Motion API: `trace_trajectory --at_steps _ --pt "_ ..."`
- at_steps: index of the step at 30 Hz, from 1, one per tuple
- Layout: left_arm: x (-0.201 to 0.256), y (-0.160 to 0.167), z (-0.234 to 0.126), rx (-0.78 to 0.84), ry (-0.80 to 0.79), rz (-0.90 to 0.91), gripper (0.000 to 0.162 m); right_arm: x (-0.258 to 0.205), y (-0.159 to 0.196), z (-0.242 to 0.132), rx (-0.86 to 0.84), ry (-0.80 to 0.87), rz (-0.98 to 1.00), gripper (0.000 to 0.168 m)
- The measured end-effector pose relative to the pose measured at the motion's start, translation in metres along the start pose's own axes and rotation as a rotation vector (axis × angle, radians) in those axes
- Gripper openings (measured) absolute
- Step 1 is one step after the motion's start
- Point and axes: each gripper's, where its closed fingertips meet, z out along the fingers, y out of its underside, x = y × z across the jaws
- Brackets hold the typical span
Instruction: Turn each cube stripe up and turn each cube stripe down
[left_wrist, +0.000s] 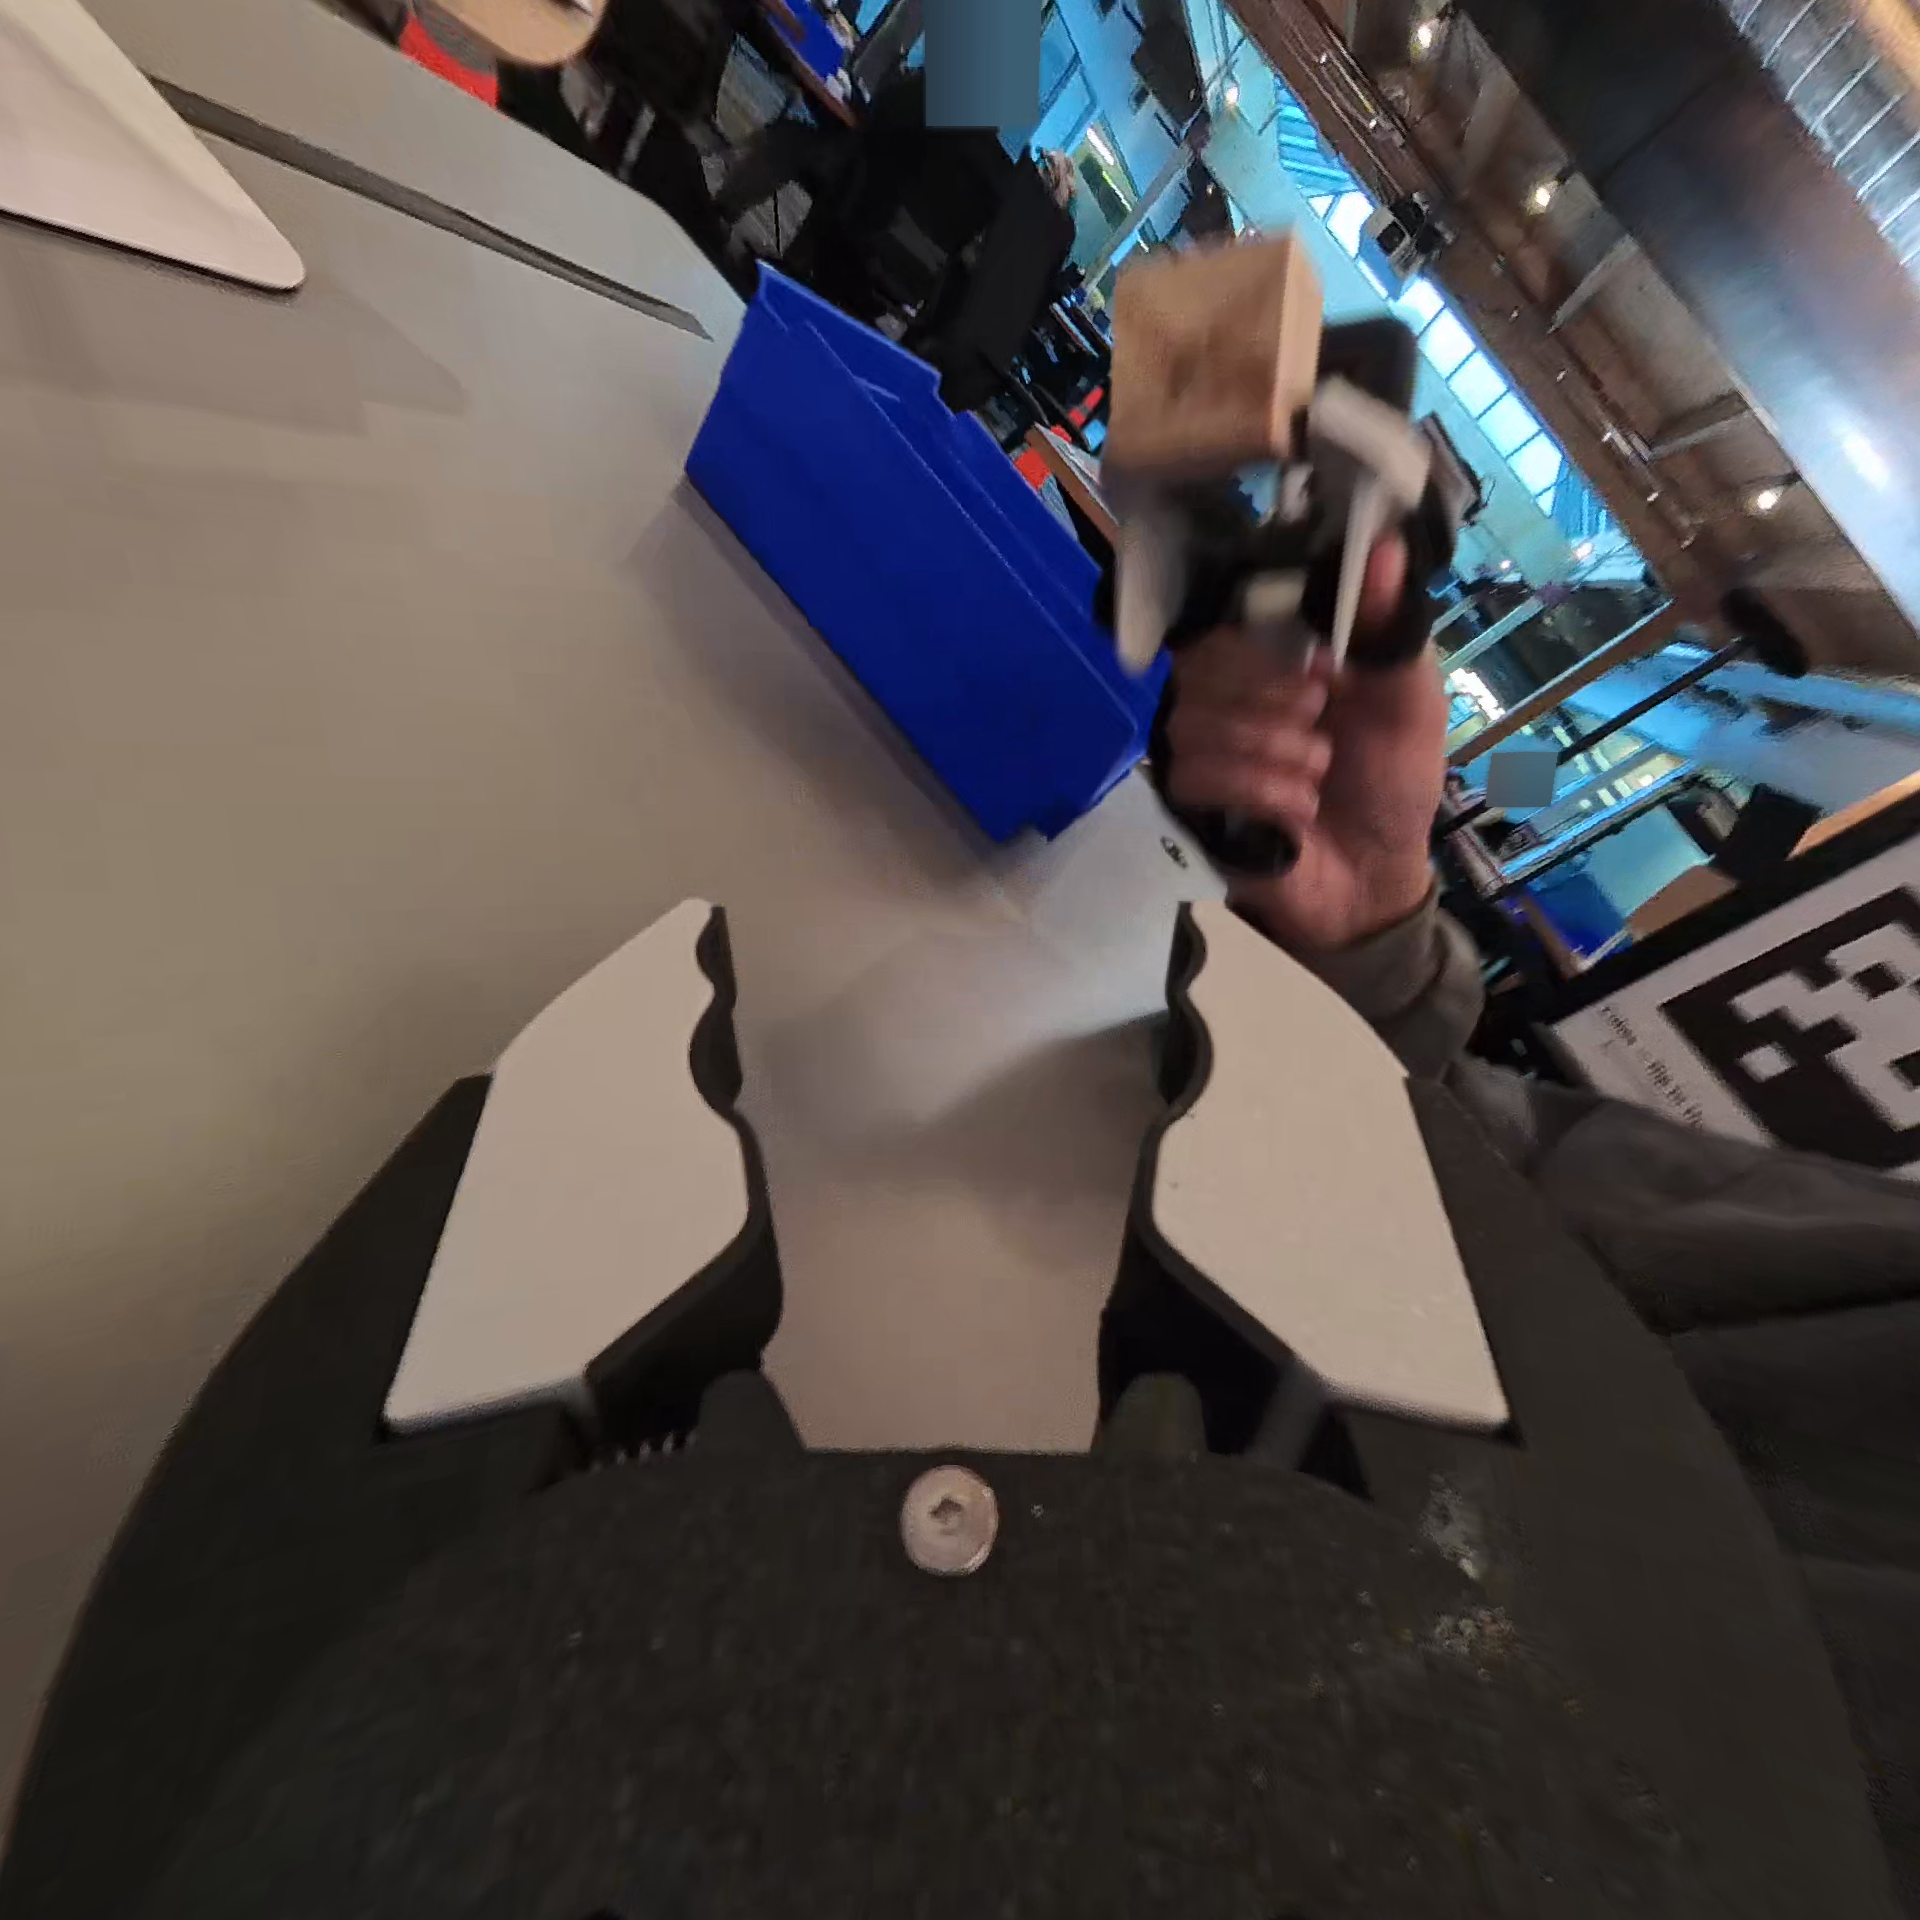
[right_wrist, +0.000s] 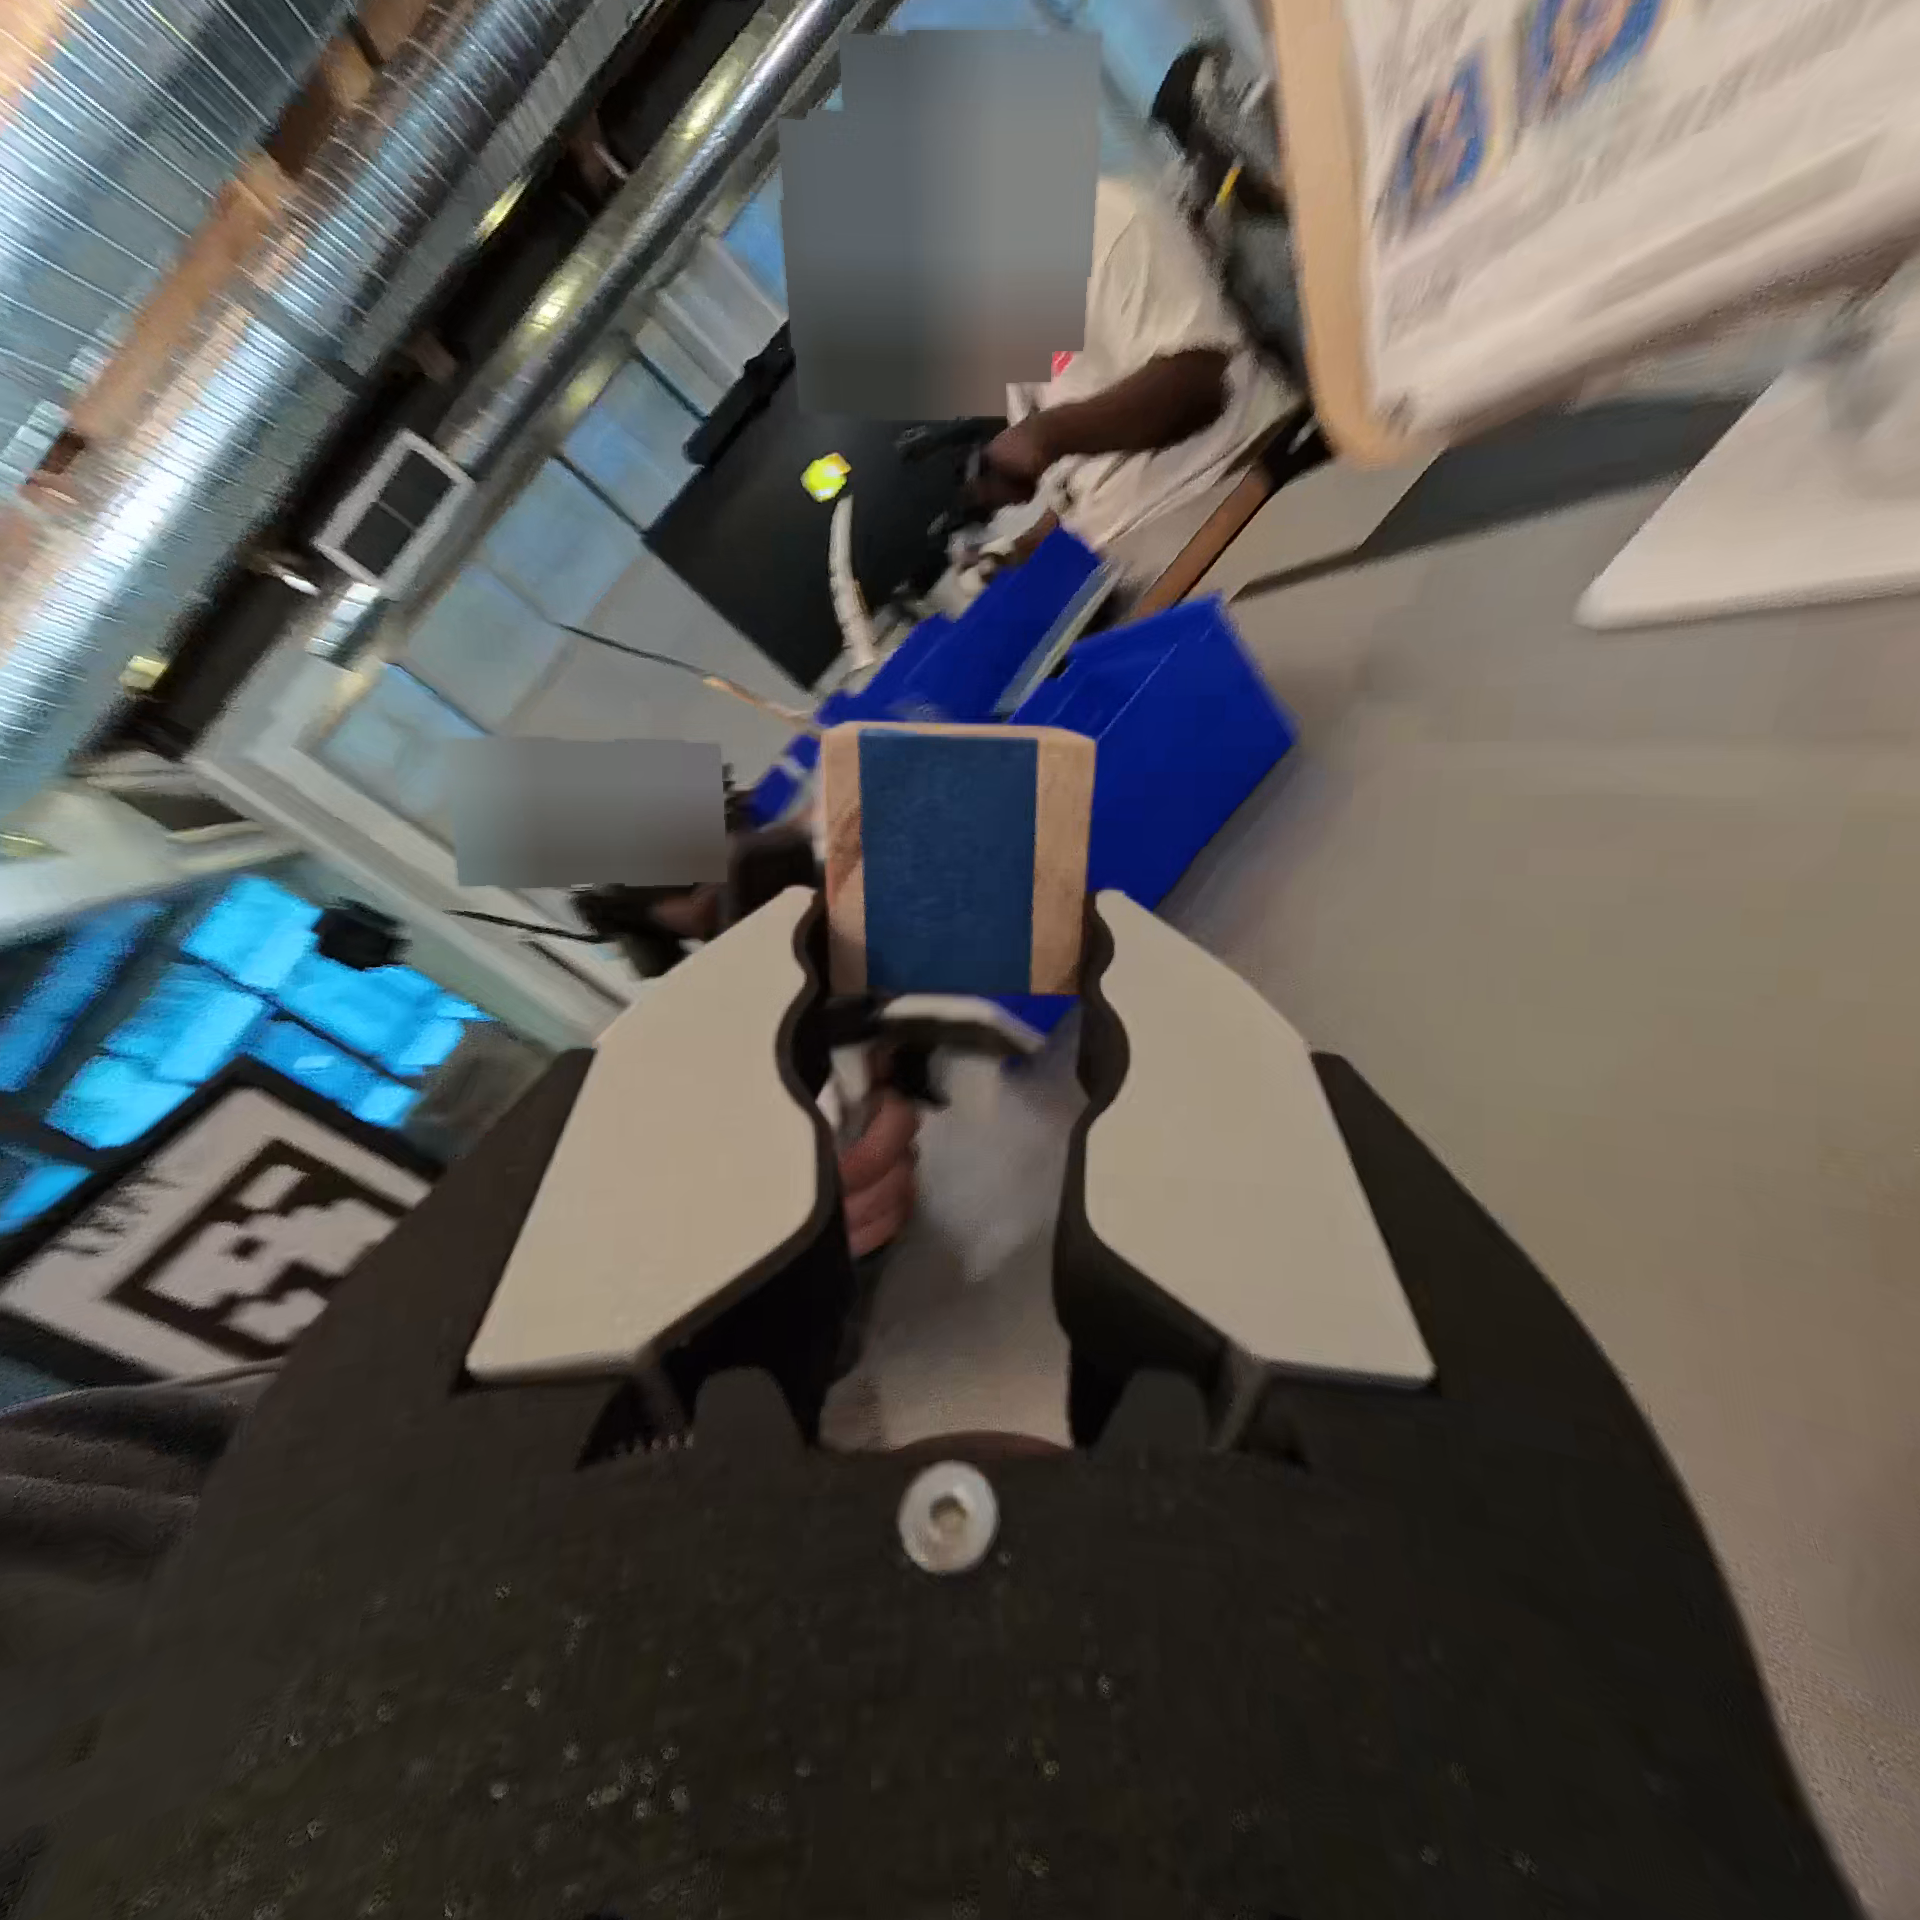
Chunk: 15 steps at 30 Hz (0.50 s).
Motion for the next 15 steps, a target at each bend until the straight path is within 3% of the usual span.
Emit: trace_trajectory --at_steps 3,7,10,15 --pt "0.015 0.034 0.008 -0.086 -0.039 0.161 0.070 0.006 -0.055 -0.058 0.070 0.286 -0.265 0.045" --pt "0.019 0.055 0.023 -0.204 -0.118 0.359 0.070 0.061 -0.113 -0.178 0.135 0.883 -0.463 0.045" --pt "0.020 0.062 0.025 -0.236 -0.133 0.409 0.066 0.118 -0.103 -0.239 -0.005 1.153 -0.368 0.045" --pt "0.021 0.055 0.022 -0.209 -0.135 0.401 0.062 0.202 -0.050 -0.274 -0.336 1.368 -0.167 0.046"
